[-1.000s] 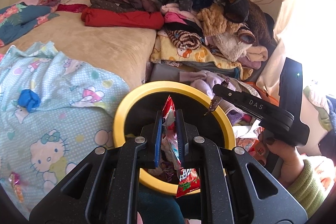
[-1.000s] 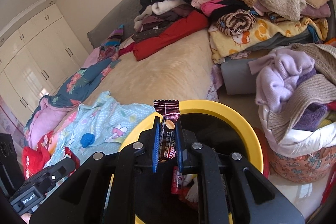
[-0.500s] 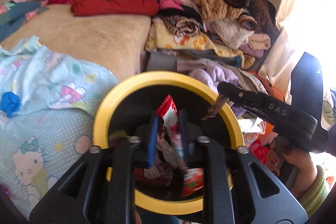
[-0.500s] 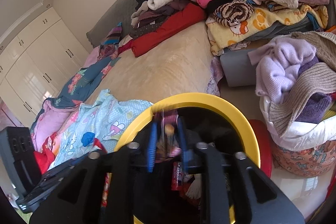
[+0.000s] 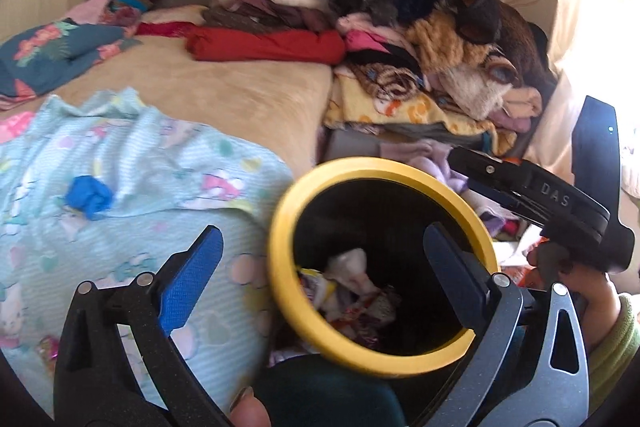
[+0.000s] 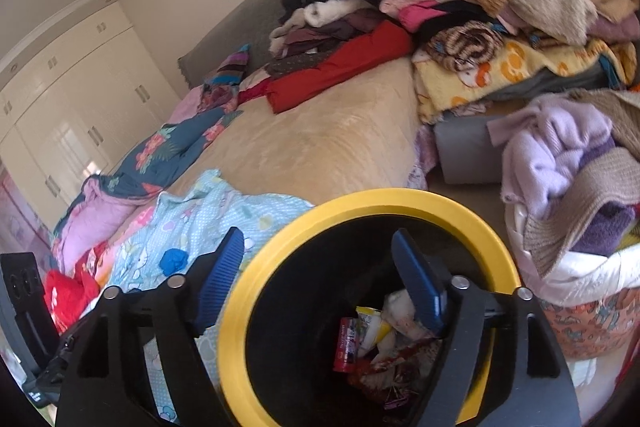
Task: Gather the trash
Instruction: 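Move both open tools back toward the remaining wrapper and blue glove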
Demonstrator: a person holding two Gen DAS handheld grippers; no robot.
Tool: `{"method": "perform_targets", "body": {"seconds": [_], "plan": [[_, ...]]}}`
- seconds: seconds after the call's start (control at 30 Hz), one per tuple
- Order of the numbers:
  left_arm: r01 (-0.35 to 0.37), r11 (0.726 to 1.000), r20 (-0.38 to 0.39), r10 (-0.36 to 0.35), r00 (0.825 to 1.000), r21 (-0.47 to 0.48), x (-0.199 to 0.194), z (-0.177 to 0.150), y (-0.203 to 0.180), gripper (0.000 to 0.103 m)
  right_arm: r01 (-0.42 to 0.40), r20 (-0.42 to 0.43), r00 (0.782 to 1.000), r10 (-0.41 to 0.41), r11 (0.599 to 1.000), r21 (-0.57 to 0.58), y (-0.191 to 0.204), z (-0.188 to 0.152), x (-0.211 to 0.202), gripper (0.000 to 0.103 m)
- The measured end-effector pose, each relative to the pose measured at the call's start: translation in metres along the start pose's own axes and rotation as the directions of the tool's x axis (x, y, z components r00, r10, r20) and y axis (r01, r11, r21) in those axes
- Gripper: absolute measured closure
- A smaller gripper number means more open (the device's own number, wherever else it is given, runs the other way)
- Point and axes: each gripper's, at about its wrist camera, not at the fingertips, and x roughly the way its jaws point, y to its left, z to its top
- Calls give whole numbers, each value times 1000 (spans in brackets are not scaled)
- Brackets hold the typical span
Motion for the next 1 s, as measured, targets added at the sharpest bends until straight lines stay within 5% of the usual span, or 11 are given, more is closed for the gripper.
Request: {"method": "perform_targets", "body": {"seconds": [0.4,1.0], "plan": [[-138,989,90,143,986,-57,-50,-5,57,10,-76,-23,997,74,985,-158,72,-10,14,21],[-241,960,127,259,958,-142,-93,-23,123,10,-177,-125,981,147,942,-286,151,-27,51,21]]}}
